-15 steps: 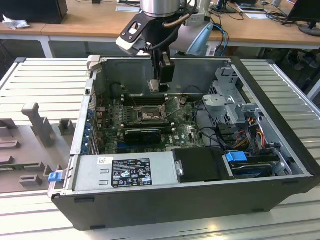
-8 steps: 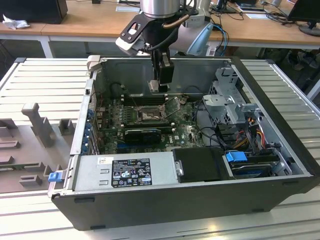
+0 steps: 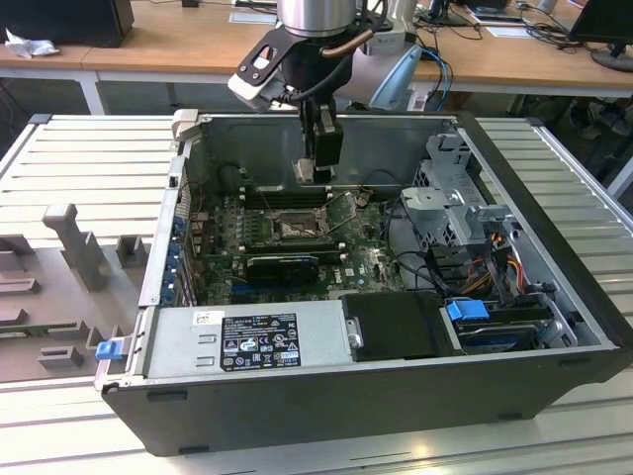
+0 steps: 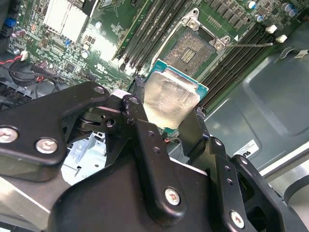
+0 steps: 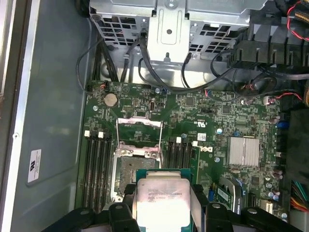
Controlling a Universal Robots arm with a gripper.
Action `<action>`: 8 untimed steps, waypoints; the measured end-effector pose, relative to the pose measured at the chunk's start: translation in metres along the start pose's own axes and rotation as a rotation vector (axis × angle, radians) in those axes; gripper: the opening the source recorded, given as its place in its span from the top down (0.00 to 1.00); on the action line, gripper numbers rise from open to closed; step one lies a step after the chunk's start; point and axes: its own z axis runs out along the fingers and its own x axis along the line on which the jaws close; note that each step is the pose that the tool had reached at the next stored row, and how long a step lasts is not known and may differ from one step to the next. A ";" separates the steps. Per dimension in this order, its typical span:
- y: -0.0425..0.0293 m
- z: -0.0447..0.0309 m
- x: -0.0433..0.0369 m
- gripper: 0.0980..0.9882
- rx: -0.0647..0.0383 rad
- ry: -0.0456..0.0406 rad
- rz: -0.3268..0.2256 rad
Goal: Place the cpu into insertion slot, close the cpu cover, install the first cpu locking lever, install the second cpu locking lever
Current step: 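Place the cpu into insertion slot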
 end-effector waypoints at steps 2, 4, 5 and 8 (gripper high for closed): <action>0.0000 0.0006 0.0001 0.52 0.000 -0.0015 0.018; -0.0001 0.0010 0.0001 0.52 0.000 -0.0035 0.041; -0.0001 0.0013 0.0001 0.52 0.000 -0.0046 0.055; -0.0012 0.0043 0.0004 0.52 0.000 -0.0073 0.085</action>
